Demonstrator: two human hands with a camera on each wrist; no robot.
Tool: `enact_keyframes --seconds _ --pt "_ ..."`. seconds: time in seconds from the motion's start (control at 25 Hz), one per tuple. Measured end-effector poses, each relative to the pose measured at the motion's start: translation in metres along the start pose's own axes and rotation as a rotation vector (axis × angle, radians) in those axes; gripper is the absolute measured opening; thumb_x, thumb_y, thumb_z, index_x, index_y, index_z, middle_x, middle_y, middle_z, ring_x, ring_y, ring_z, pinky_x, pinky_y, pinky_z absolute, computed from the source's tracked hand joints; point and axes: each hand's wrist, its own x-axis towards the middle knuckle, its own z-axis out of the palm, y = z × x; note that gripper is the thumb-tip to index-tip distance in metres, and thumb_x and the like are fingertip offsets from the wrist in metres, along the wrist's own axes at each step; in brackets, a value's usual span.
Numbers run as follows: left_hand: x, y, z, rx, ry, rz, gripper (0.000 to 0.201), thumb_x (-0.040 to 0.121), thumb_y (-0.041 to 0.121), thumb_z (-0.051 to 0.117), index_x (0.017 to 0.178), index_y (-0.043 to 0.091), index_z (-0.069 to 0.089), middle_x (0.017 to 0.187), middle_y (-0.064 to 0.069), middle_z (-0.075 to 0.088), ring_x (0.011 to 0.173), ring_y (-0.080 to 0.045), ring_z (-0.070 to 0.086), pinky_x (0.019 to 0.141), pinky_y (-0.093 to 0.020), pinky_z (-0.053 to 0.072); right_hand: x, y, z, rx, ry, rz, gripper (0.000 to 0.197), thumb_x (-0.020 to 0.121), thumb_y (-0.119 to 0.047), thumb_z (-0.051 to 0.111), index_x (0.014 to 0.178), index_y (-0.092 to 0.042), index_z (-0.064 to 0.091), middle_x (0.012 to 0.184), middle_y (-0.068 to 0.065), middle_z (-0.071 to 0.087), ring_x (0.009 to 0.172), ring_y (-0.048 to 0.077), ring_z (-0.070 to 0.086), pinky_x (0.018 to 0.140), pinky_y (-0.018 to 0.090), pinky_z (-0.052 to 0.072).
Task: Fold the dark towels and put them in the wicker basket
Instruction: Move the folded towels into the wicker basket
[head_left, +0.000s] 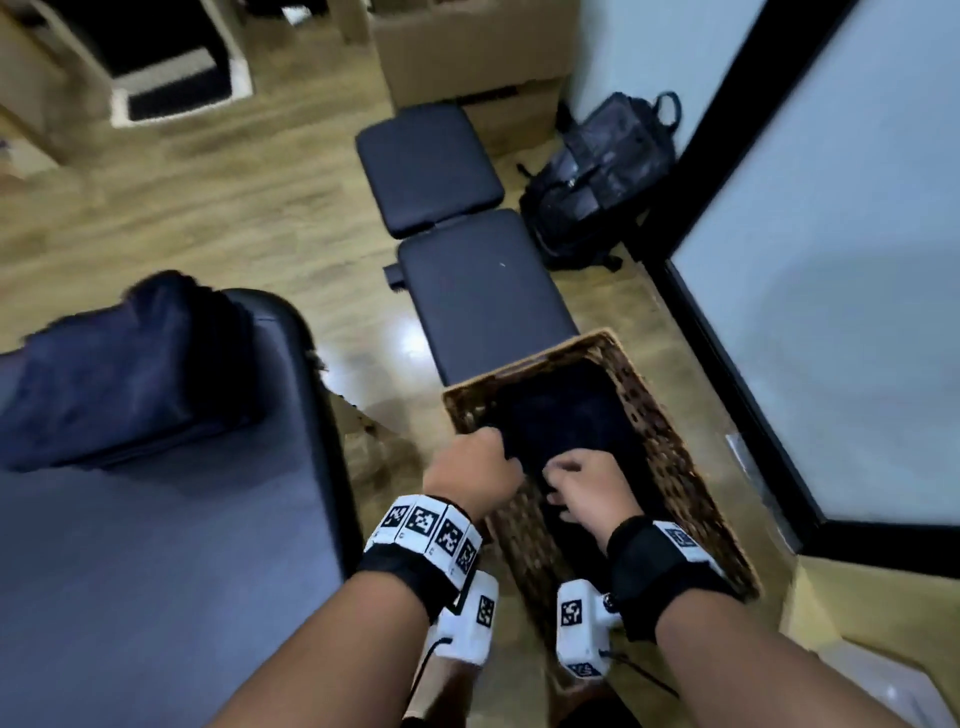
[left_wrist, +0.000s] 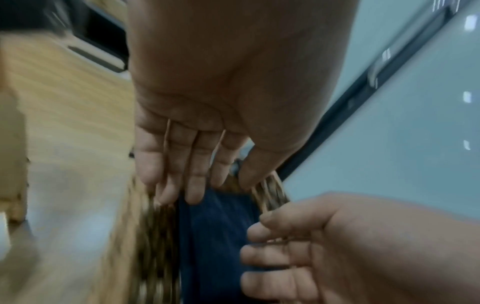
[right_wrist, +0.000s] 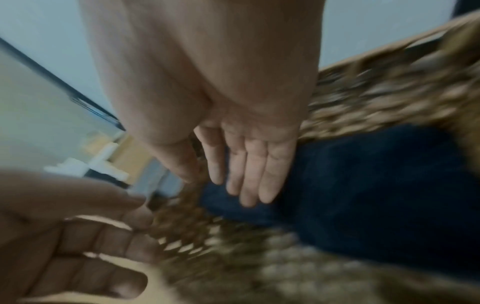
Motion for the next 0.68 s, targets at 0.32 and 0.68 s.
enact_keyframes --seconds 0.32,0.68 --pt "-0.101 -0.175 -0.17 -0.169 0.513 -0.26 0.023 0.083 0.04 0.055 0.084 0.018 0.062 0.091 -0.009 0.069 0.09 -0.035 0.064 0.073 -0.036 0.052 -0.04 -0.18 0.16 -0.063 -0.173 -0.411 0.012 0.082 -0.021 0.067 0.071 -0.022 0.071 0.069 -0.003 0.072 0.069 0.021 0.072 0.072 0.041 0.058" --pt "-0.107 -0.32 -0.229 -0.288 0.671 -0.442 0.033 0.083 0.037 0.06 0.104 0.012 0.058 0.11 -0.016 0.06 0.109 -0.039 0.056 0.089 -0.041 0.048 -0.051 -0.27 0.264 -0.209 -0.063 -0.577 0.038 0.078 -0.055 0.062 0.094 -0.021 0.067 0.093 -0.006 0.074 0.09 0.026 0.071 0.085 0.043 0.059"
